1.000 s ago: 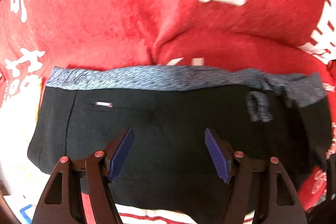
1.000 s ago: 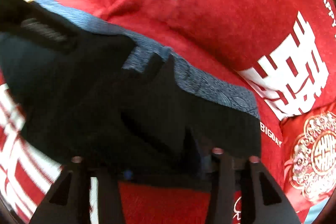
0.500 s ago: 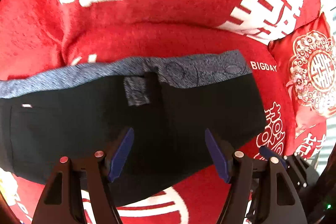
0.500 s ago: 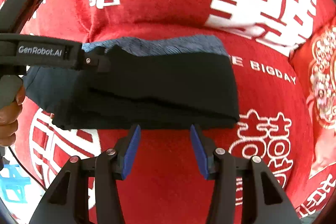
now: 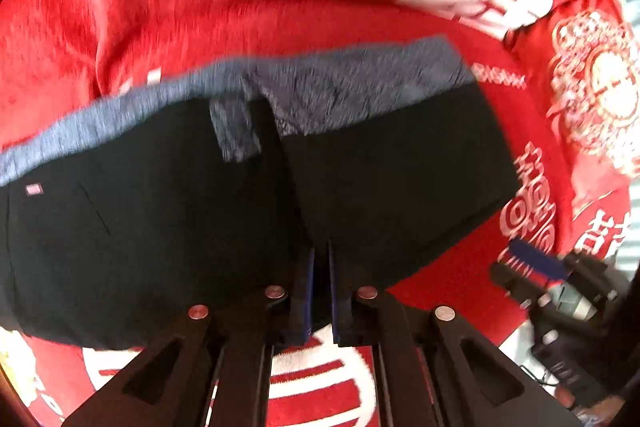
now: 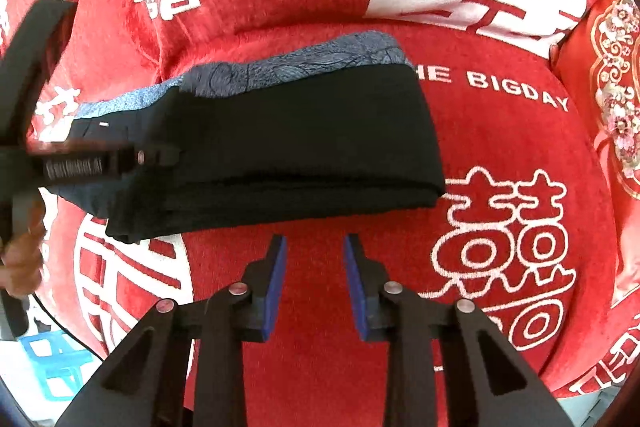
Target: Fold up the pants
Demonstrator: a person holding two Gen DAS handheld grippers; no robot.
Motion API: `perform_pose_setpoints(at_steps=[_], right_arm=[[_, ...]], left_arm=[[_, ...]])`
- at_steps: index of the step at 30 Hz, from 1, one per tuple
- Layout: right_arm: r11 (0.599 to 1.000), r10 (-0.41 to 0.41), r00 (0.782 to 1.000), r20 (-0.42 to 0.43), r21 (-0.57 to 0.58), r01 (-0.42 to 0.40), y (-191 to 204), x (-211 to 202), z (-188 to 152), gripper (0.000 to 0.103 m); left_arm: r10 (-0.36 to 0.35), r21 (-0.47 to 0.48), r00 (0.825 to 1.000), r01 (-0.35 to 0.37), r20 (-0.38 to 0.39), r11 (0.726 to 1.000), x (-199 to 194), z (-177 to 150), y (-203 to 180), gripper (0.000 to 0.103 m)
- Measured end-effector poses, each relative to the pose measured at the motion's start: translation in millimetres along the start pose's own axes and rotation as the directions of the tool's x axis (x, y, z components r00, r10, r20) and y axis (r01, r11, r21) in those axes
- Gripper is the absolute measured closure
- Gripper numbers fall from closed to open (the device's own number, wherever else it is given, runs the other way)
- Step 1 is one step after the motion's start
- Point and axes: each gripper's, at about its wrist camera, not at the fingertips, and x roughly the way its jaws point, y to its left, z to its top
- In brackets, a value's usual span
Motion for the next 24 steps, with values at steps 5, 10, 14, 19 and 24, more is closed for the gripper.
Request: perform_pose_setpoints(at_steps=[5, 10, 14, 19, 24], right_arm=[[0.999, 0.034, 0.999, 0.010, 0.014, -0.034, -2, 2, 10, 0.071], [0.997, 0.071, 0.997, 0.043, 0.021, -0.072, -8, 5, 38, 0.071], [0.993, 0.119, 0.993, 0.014, 0.010, -0.119, -3, 17, 61, 0.070], [0.986, 0.169, 0.985, -0.028, 0.001, -0.169, 13, 30, 72, 0.070], [0.976, 0.212, 0.976, -0.050, -0.033, -0.213, 39, 37, 76, 0.055]], left_arm=[[0.028, -0.015, 0.998, -0.027, 0.052, 1.000, 0, -8, -3, 0.095], [0.083, -0.049, 0.991, -0.078, 0.102, 0.996, -13, -9, -7, 0.077], [0.130, -0.119, 0.977, -0.111, 0.169, 0.987, -30, -15, -2, 0.025], [0.198, -0.209, 0.971, -0.167, 0.135, 0.963, -37, -30, 16, 0.025], [0.258, -0.298, 0.961, -0.220, 0.094, 0.929, -44, -60, 38, 0.025]])
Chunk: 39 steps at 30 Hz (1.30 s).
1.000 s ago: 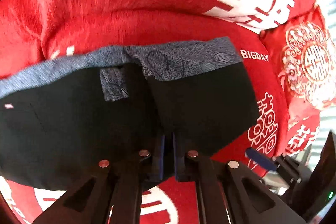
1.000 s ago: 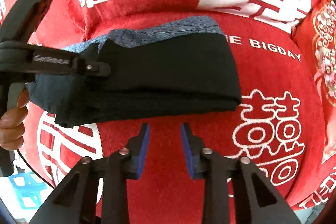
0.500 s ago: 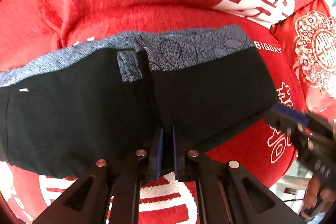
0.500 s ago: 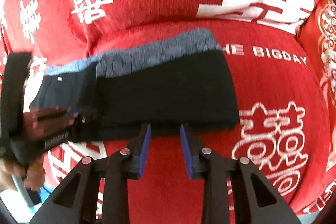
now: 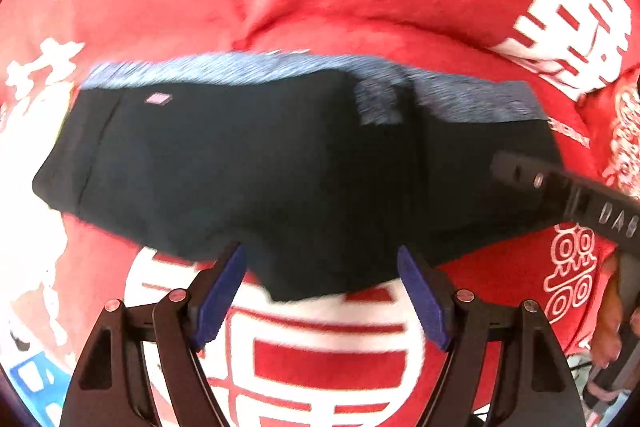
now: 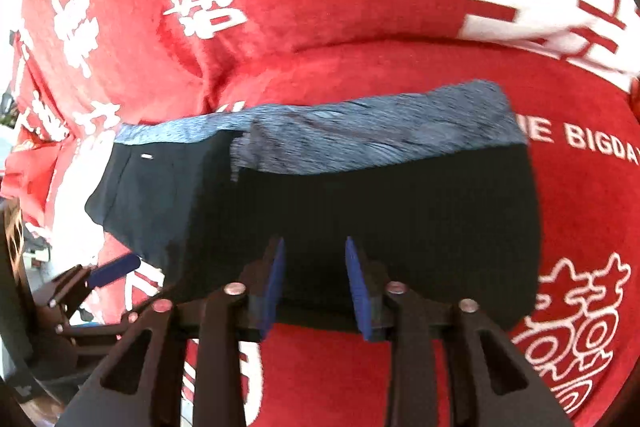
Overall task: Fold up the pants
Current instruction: 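Lower the folded trousers onto the bedspread and open the left gripper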
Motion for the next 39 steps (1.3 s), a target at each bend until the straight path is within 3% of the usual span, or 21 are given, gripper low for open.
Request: perform_pose_setpoints(at_steps=[1, 2, 5, 7, 9, 10, 13, 16, 18, 21, 23, 25, 27, 30, 39], right_arm=[[1.000, -0.009, 1.000, 0.008, -0.014, 0.009, 7, 2, 3, 0.044], [1.000, -0.015, 1.000, 0.020, -0.024, 0.015, 14, 3, 6, 0.039], [0.998, -0.010, 0.999, 0.030, -0.060, 0.012, 31, 11, 18, 0.039], [0.994, -0.056, 0.998, 0.004, -0.096, 0.056, 44, 26, 26, 0.039], [0.978, -0.163, 0.985, -0.054, -0.140, 0.154, 53, 50, 32, 0.059], [0.977, -0.168, 0.982, -0.085, -0.147, 0.154, 55, 61, 33, 0.086], [0.971, -0.195, 0.977, -0.090, -0.157, 0.179, 61, 66, 31, 0.090], [0.986, -0.104, 0.992, -0.075, -0.140, 0.092, 65, 58, 27, 0.090], [0.983, -0.105, 0.990, -0.096, -0.162, 0.088, 71, 65, 23, 0.090], [0.975, -0.122, 0.986, -0.114, -0.202, 0.097, 77, 75, 22, 0.085], [0.974, -0.105, 0.988, -0.118, -0.214, 0.078, 79, 72, 23, 0.076], [0.982, -0.016, 0.991, -0.131, -0.189, -0.009, 76, 61, 20, 0.075], [0.983, 0.044, 0.989, -0.140, -0.171, -0.068, 72, 50, 15, 0.067], [0.983, 0.014, 0.994, -0.109, -0.182, -0.034, 65, 30, 5, 0.053], [0.986, -0.047, 0.993, -0.104, -0.165, 0.030, 47, 13, -16, 0.050]], left_arm=[[0.013, -0.019, 1.000, -0.013, -0.003, 1.000, -1, -5, 7, 0.025], [0.023, -0.036, 1.000, -0.023, -0.006, 0.999, -2, -10, 12, 0.025], [0.031, -0.085, 0.999, -0.033, -0.022, 0.996, 0, -22, 24, 0.025], [0.035, -0.109, 0.999, -0.039, -0.030, 0.993, 2, -28, 29, 0.025], [0.037, -0.127, 0.999, -0.042, -0.035, 0.991, 4, -32, 31, 0.025], [0.036, -0.134, 0.999, -0.040, -0.035, 0.990, 5, -32, 31, 0.025], [0.036, -0.156, 0.999, -0.039, -0.025, 0.987, 2, -35, 39, 0.025], [0.035, -0.178, 0.999, -0.038, -0.022, 0.983, 2, -35, 45, 0.025], [0.039, -0.202, 0.999, -0.045, -0.034, 0.978, 6, -34, 49, 0.025], [0.061, -0.219, 0.997, -0.069, -0.043, 0.973, 8, -30, 50, 0.025], [0.075, -0.221, 0.996, -0.083, -0.046, 0.972, 9, -29, 51, 0.025], [0.090, -0.222, 0.994, -0.101, -0.060, 0.970, 10, -28, 52, 0.025], [0.102, -0.226, 0.992, -0.116, -0.074, 0.967, 11, -27, 53, 0.025], [0.110, -0.240, 0.991, -0.126, -0.081, 0.963, 11, -28, 54, 0.022], [0.125, -0.267, 0.987, -0.147, -0.098, 0.952, 10, -33, 56, 0.022]])
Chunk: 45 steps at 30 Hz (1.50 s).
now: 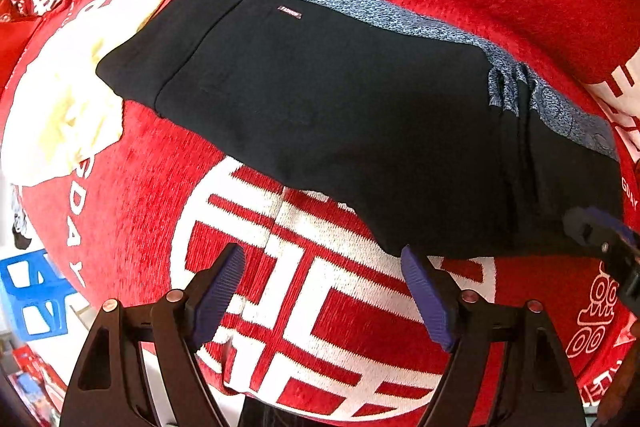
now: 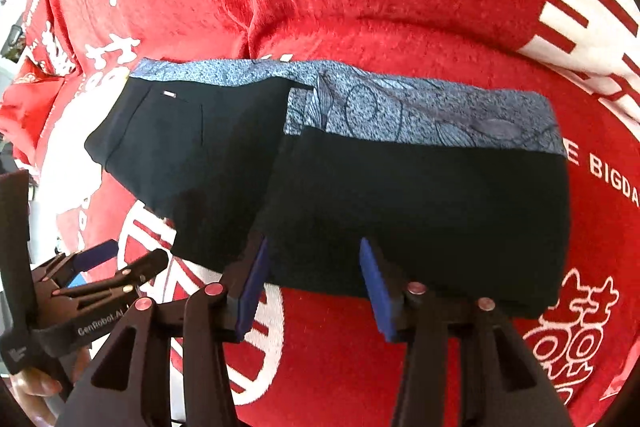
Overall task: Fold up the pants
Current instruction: 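Lower the folded trousers onto the bedspread and open the left gripper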
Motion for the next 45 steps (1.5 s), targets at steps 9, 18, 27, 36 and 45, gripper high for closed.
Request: perform_pose_setpoints(at_steps=[9, 18, 27, 36, 45], right_arm=[[0.999, -0.045, 0.999, 0.001, 0.021, 0.045, 6, 7, 0, 0.048], [0.993, -0.097, 0.994, -0.044, 0.070, 0.100, 25, 37, 12, 0.043], [0.983, -0.177, 0.983, -0.044, 0.036, 0.178, 51, 47, 7, 0.039], [0.969, -0.247, 0.968, -0.045, -0.005, 0.247, 63, 52, 4, 0.036], [0.970, -0.244, 0.968, -0.049, -0.014, 0.244, 72, 50, 4, 0.035]], left_arm=[[-0.014, -0.014, 1.000, 0.014, -0.019, 1.000, 5, -3, 17, 0.022], [-0.033, 0.011, 0.999, 0.033, -0.028, 0.999, 10, 6, 43, 0.022], [-0.074, 0.030, 0.996, 0.075, -0.046, 0.997, 18, 22, 71, 0.022], [-0.101, 0.037, 0.993, 0.103, -0.060, 0.994, 23, 33, 85, 0.022], [-0.150, -0.011, 0.988, 0.150, -0.045, 0.989, 27, 55, 117, 0.022]])
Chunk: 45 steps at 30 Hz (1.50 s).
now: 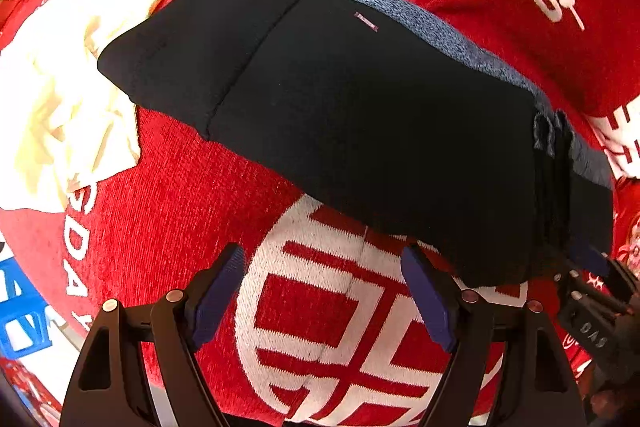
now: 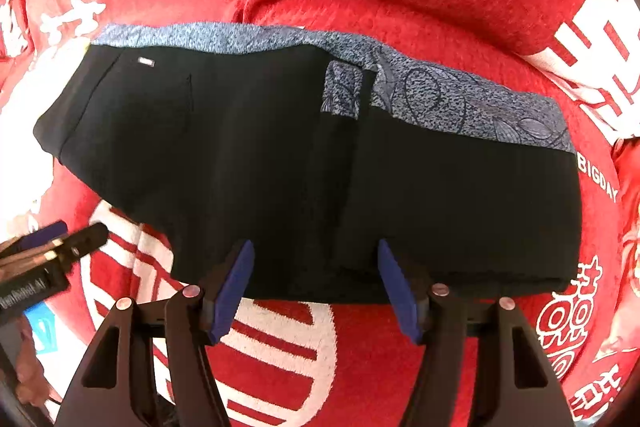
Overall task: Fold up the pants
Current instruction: 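Lower the folded trousers onto the bedspread and open the left gripper, then grasp the end of the folded trousers with the left gripper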
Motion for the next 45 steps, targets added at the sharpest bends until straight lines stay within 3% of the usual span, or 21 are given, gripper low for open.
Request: perform_pose_setpoints(at_steps=[7, 14, 17, 23, 27, 31, 33, 37, 41, 42, 44, 45], right_arm=[[0.999, -0.025, 1.000, -0.019, -0.032, 0.024, 5, 11, 3, 0.030], [0.999, -0.033, 0.999, -0.021, -0.037, 0.032, 5, 12, 4, 0.029], [0.999, -0.028, 0.999, -0.021, -0.033, 0.027, 3, 12, 5, 0.029], [0.999, -0.030, 0.999, -0.016, -0.040, 0.029, 5, 13, 3, 0.029], [0.999, -0.031, 0.999, -0.016, -0.038, 0.030, 6, 11, 2, 0.029], [0.999, -0.031, 0.999, -0.015, -0.039, 0.031, 6, 12, 2, 0.029], [0.999, -0.033, 0.999, -0.015, -0.038, 0.033, 6, 13, 3, 0.028], [0.999, -0.036, 0.999, -0.019, -0.039, 0.036, 6, 14, 4, 0.028], [0.999, -0.035, 0.999, -0.020, -0.037, 0.034, 6, 14, 5, 0.028], [0.999, -0.036, 0.999, -0.019, -0.038, 0.035, 6, 14, 5, 0.028], [0.999, -0.037, 0.999, -0.016, -0.037, 0.036, 6, 15, 5, 0.028], [0.999, -0.038, 0.999, -0.015, -0.036, 0.038, 6, 15, 5, 0.028]], left_arm=[[-0.085, -0.063, 0.996, 0.086, 0.021, 0.994, 0, 10, 22, 0.022], [-0.183, -0.175, 0.980, 0.194, 0.076, 0.965, -5, 25, 68, 0.022], [-0.274, -0.215, 0.953, 0.297, 0.129, 0.930, -9, 34, 87, 0.022], [-0.336, -0.312, 0.919, 0.387, 0.207, 0.867, 2, 42, 121, 0.022], [-0.411, -0.354, 0.876, 0.479, 0.252, 0.804, 12, 41, 139, 0.022], [-0.444, -0.322, 0.847, 0.524, 0.291, 0.789, 17, 43, 137, 0.020], [-0.468, -0.311, 0.828, 0.553, 0.309, 0.773, 17, 46, 137, 0.010], [-0.463, -0.304, 0.825, 0.554, 0.325, 0.775, 16, 53, 132, 0.009], [-0.489, -0.299, 0.791, 0.598, 0.367, 0.744, 8, 60, 132, 0.009], [-0.483, -0.299, 0.795, 0.592, 0.367, 0.748, 10, 63, 129, 0.009], [-0.454, -0.319, 0.819, 0.560, 0.350, 0.765, 20, 70, 127, 0.009], [-0.447, -0.323, 0.820, 0.557, 0.357, 0.765, 23, 72, 126, 0.009]])
